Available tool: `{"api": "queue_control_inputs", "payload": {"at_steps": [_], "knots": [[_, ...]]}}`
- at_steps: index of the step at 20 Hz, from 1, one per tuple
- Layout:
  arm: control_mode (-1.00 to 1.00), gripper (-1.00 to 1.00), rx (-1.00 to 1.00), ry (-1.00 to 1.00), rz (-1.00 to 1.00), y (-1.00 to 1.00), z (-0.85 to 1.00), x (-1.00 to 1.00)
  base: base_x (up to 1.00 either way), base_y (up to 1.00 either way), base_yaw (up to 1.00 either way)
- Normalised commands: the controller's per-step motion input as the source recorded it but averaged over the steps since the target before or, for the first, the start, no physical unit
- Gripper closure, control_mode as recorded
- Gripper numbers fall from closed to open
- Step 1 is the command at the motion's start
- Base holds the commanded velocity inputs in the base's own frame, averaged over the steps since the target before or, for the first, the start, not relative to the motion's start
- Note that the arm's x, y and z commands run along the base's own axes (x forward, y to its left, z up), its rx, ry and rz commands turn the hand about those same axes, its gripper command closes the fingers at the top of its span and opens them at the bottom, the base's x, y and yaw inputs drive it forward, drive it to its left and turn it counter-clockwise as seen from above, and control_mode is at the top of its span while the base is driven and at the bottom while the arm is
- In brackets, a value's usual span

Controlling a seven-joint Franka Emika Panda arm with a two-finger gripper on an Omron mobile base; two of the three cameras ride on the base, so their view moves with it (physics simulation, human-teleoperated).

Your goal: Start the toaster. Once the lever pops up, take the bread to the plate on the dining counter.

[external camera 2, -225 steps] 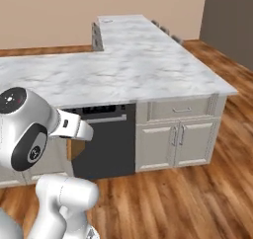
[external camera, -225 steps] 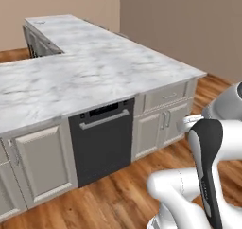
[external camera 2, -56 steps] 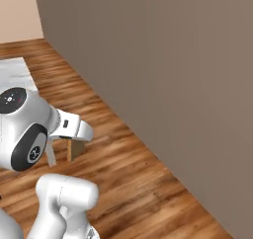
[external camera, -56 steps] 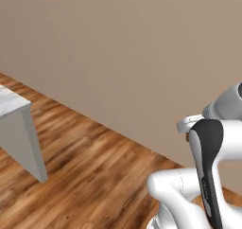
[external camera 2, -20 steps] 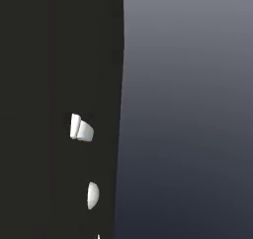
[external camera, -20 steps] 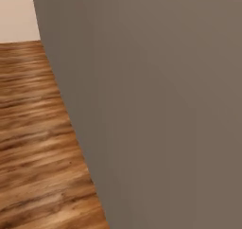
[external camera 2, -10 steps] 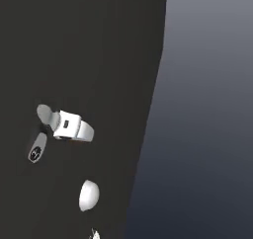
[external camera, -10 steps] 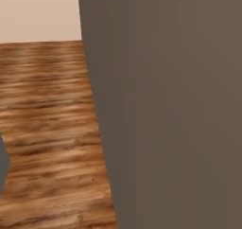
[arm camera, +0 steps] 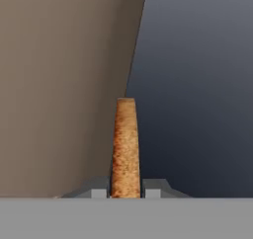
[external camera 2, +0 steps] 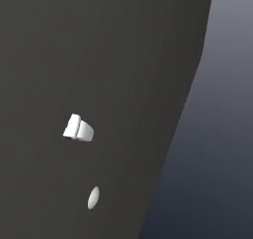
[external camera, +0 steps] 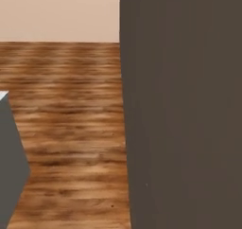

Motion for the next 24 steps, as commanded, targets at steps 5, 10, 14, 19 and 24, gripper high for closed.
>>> {"api": "queue_control_inputs", "payload": {"at_steps": [5,10,14,19,24], "knots": [[1.0,1.0,0.0,0.0,0.0,0.0,0.0,0.0,1.0,-0.12,0.32],[1.0,1.0,0.0,0.0,0.0,0.0,0.0,0.0,1.0,-0.32,0.37],[1.0,1.0,0.0,0.0,0.0,0.0,0.0,0.0,1.0,-0.41,0.4],[1.0,1.0,0.0,0.0,0.0,0.0,0.0,0.0,1.0,-0.45,0.4],[1.0,1.0,0.0,0.0,0.0,0.0,0.0,0.0,1.0,-0.51,0.42]]}}
